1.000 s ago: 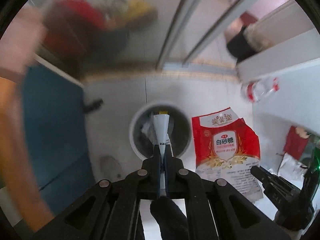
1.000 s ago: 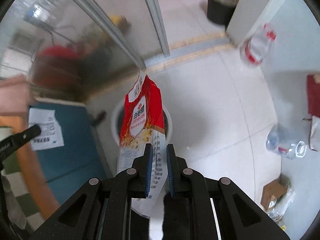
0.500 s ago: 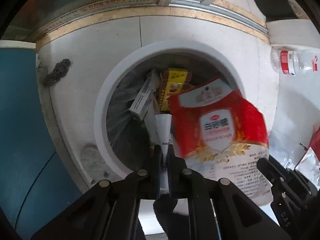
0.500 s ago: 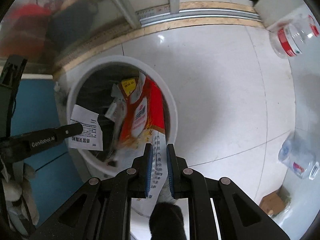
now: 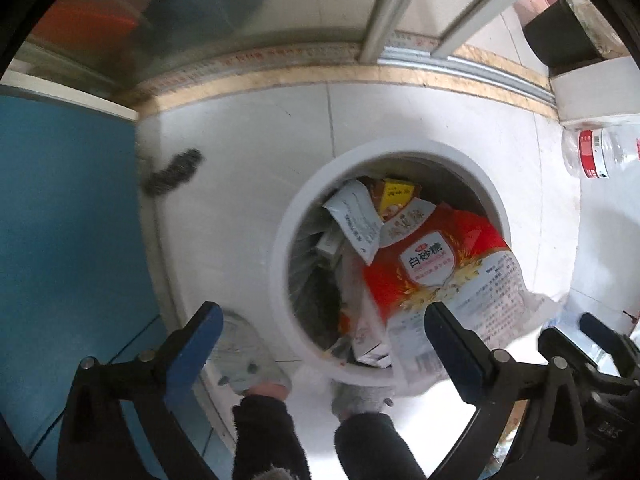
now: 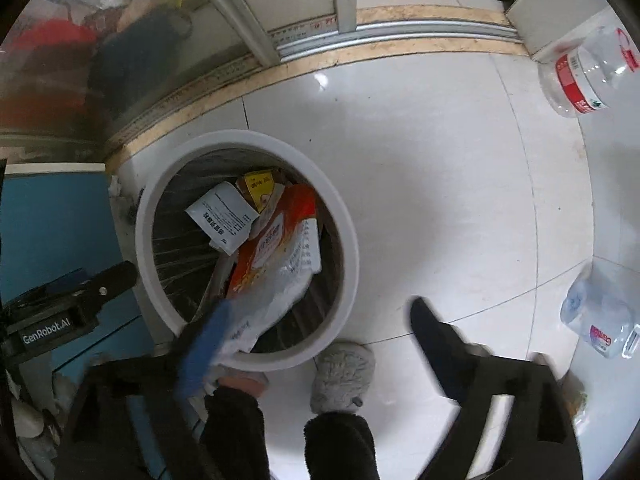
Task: Collect trash
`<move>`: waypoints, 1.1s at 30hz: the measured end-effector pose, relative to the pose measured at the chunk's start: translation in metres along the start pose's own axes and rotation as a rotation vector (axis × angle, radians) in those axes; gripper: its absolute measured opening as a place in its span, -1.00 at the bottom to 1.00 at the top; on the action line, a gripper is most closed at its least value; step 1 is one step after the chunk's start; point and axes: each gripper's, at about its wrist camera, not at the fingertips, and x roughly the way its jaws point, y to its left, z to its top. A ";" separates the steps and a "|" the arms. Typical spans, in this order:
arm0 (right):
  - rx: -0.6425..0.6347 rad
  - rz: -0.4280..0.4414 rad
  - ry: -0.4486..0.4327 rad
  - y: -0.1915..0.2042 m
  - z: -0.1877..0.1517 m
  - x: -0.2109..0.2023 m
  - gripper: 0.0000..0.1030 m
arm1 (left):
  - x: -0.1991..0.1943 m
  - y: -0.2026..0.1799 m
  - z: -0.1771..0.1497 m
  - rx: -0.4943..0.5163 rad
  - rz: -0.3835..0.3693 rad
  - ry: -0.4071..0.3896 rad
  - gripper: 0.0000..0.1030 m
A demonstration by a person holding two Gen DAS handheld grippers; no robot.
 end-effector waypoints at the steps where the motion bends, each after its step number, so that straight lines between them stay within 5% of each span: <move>1: -0.004 -0.009 -0.009 0.000 -0.004 -0.006 1.00 | -0.011 0.000 -0.006 -0.007 0.008 -0.020 1.00; 9: -0.043 -0.037 -0.119 0.000 -0.048 -0.091 1.00 | -0.097 0.001 -0.055 -0.057 0.049 -0.160 1.00; 18: -0.086 -0.049 -0.300 0.005 -0.114 -0.247 1.00 | -0.241 -0.004 -0.135 -0.081 0.087 -0.319 1.00; 33: -0.091 -0.002 -0.544 0.020 -0.286 -0.490 1.00 | -0.458 -0.005 -0.304 -0.022 0.010 -0.562 1.00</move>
